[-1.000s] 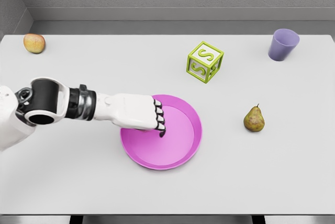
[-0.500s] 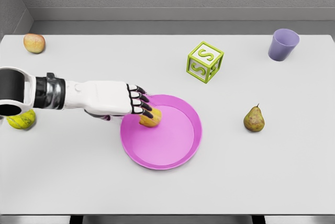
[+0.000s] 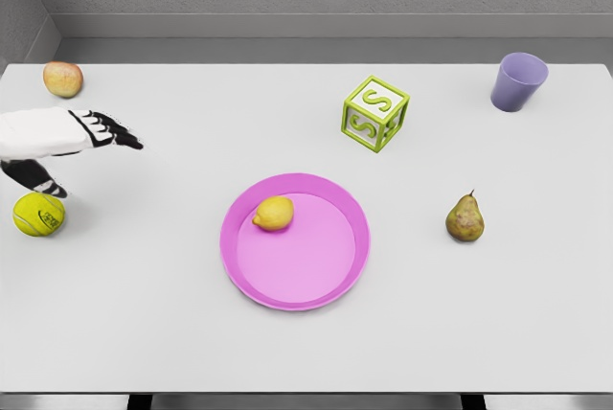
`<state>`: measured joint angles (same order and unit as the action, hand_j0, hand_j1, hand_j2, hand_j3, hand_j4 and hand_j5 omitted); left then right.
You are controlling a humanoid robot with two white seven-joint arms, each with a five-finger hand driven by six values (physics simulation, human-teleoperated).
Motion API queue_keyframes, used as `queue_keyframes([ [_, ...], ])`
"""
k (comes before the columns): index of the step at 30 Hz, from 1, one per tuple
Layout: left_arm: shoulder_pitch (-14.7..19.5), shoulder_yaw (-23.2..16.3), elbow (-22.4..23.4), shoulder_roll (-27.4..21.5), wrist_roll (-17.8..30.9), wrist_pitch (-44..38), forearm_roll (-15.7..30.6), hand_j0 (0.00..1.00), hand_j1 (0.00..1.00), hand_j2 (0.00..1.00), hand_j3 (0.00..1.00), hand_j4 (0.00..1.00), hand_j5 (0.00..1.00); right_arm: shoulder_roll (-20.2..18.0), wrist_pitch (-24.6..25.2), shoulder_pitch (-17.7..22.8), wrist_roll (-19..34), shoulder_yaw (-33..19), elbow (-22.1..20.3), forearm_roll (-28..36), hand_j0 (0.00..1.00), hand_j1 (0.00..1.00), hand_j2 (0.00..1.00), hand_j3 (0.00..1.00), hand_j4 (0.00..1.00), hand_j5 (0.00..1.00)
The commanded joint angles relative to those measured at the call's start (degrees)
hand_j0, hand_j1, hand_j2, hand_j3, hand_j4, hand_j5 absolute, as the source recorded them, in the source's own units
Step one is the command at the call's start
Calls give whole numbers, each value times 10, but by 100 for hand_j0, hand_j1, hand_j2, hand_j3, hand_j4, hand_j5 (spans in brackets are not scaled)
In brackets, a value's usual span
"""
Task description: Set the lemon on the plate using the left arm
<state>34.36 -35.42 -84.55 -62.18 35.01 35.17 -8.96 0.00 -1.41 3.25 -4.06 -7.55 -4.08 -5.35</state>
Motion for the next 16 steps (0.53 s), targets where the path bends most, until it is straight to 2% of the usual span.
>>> queue_keyframes([
  [1,-1,11,15,1,0,-2,18,100,100,100,100,100,100,0,0,0,0,0,0,0,100,100,100,100,100,100],
  [3,-21,11,-3,7,0,-2,18,100,100,100,100,100,100,0,0,0,0,0,0,0,100,100,100,100,100,100],
  [5,-28,13,-5,42,0,-2,18,100,100,100,100,100,100,0,0,0,0,0,0,0,100,100,100,100,100,100],
  [8,-32,29,-8,40,0,-2,20,100,100,100,100,100,100,0,0,0,0,0,0,0,100,100,100,100,100,100],
  [10,-33,28,-29,38,0,-2,19,100,100,100,100,100,100,0,0,0,0,0,0,0,100,100,100,100,100,100],
  [16,-36,29,-26,35,0,-2,16,100,100,100,100,100,100,0,0,0,0,0,0,0,100,100,100,100,100,100],
])
